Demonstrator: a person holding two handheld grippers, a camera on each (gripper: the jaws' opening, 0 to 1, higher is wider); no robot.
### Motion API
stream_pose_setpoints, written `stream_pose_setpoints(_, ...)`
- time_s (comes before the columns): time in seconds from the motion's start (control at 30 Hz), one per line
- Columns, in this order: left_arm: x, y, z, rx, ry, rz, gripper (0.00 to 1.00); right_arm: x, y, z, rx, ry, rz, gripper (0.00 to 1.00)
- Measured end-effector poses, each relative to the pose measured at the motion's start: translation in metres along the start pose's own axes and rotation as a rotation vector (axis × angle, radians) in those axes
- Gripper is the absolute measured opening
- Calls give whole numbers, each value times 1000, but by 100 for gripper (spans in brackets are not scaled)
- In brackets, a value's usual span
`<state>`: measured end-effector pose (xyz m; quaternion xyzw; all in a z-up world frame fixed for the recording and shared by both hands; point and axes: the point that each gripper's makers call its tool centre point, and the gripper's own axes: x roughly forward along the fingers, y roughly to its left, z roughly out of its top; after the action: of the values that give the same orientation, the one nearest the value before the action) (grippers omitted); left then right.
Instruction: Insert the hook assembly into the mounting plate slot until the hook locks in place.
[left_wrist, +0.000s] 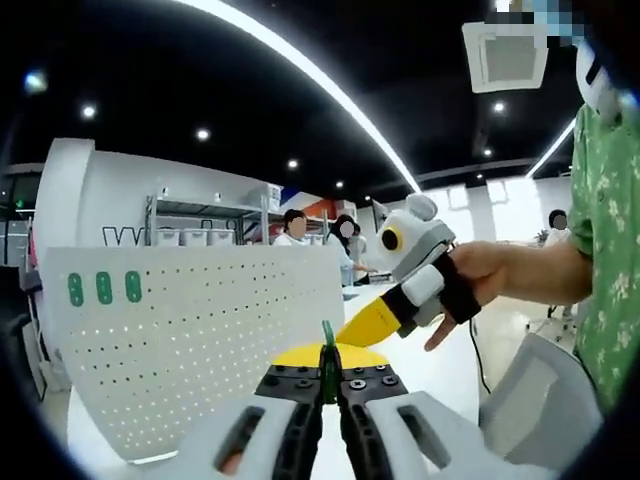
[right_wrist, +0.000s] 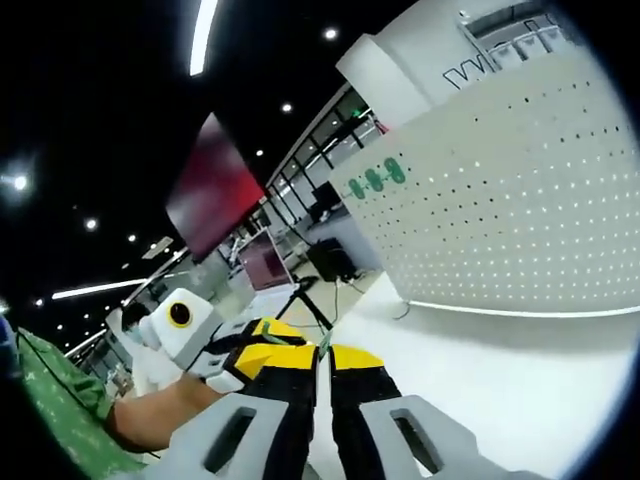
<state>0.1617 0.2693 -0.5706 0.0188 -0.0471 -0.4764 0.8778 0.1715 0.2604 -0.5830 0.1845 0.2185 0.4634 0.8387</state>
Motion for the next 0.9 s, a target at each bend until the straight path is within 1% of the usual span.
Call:
stream_pose_setpoints(0.1, 2, 2, -1, 22, 9, 25, 4, -1, -2, 6, -27, -28, -29, 1)
stream_pose_setpoints(0.17, 3, 7, -2, 36, 25, 69, 4, -2, -3, 11, -41, -55, -41, 0)
stream_pose_setpoints(0.2, 2, 14, -7, 51, 55, 109, 4, -3, -1, 18, -13, -92, -33, 0)
stream_pose_setpoints(0.23, 3, 14, -3, 40, 22, 112, 4, -3, -2, 16, -35, -79, -46, 0)
stream_pose_setpoints(0.27, 4, 13, 2, 5, -8, 111, 4, -2, -3, 18, -55, -88, -56, 0)
stream_pose_setpoints(0.33, 3, 16, 1, 15, -1, 126, 4, 0, -2, 19, -45, -101, -56, 0)
stream_pose_setpoints(0.4, 4, 16, 2, 21, 2, 137, 4, 0, -3, 20, -62, -103, -70, 0)
stream_pose_setpoints(0.43, 5, 16, 1, 51, 21, 151, 4, 0, -3, 20, -87, -103, -86, 0)
stream_pose_setpoints(0.5, 5, 16, 2, 95, 32, 164, 4, 1, -1, 20, -105, -104, -93, 0)
stream_pose_setpoints(0.6, 6, 15, 6, 116, 29, 178, 4, 2, 2, 20, -110, -104, -92, 0)
stream_pose_setpoints(0.73, 7, 15, 9, 168, 46, 195, 4, 1, 4, 23, -134, -110, -102, 0)
stream_pose_setpoints(0.83, 7, 15, 10, 233, 71, 210, 5, 1, 5, 25, -160, -113, -111, 0)
stream_pose_setpoints(0.9, 8, 14, 10, 262, 86, 220, 5, 0, 5, 25, -185, -113, -124, 0)
